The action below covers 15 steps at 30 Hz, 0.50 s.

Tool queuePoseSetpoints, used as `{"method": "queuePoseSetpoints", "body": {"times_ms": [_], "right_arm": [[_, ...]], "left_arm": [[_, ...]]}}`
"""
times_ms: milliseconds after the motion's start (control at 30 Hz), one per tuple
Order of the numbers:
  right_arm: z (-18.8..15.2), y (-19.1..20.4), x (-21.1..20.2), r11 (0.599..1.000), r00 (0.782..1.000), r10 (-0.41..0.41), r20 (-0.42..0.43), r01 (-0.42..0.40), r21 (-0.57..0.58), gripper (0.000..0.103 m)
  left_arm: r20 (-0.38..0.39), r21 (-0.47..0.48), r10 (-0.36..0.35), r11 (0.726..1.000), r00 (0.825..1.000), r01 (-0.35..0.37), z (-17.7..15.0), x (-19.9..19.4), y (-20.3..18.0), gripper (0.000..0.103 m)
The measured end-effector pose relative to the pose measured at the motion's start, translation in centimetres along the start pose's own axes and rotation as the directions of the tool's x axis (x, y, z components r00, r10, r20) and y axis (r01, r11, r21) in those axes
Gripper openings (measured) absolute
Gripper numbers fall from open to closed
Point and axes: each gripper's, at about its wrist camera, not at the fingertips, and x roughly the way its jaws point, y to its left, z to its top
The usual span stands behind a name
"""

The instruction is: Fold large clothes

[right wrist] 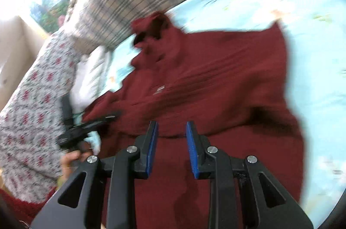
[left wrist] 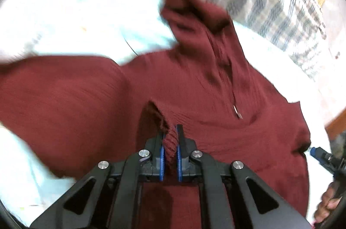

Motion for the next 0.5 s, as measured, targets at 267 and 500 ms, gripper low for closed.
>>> {"method": "queuePoseSetpoints", "body": {"times_ms": [267,500], "right_arm": [[3.7,-5.6,-0.6,0.976,0.977,-0.210,0.025,0.208,0.069,0.042],[6.0,-8.8,6.1,0.962,0.960,-0.259,-0.109,0.266,0.054,0.034]], "left_arm": [[-0.019,-0.030,0.100,0.994,0.995,-0.101,-0.9,0.4,2.9,0.007],[-0.028,0.003,0.120,0.993,0.992,-0.120,-1.0,0.8,1.7,0.007]]}}
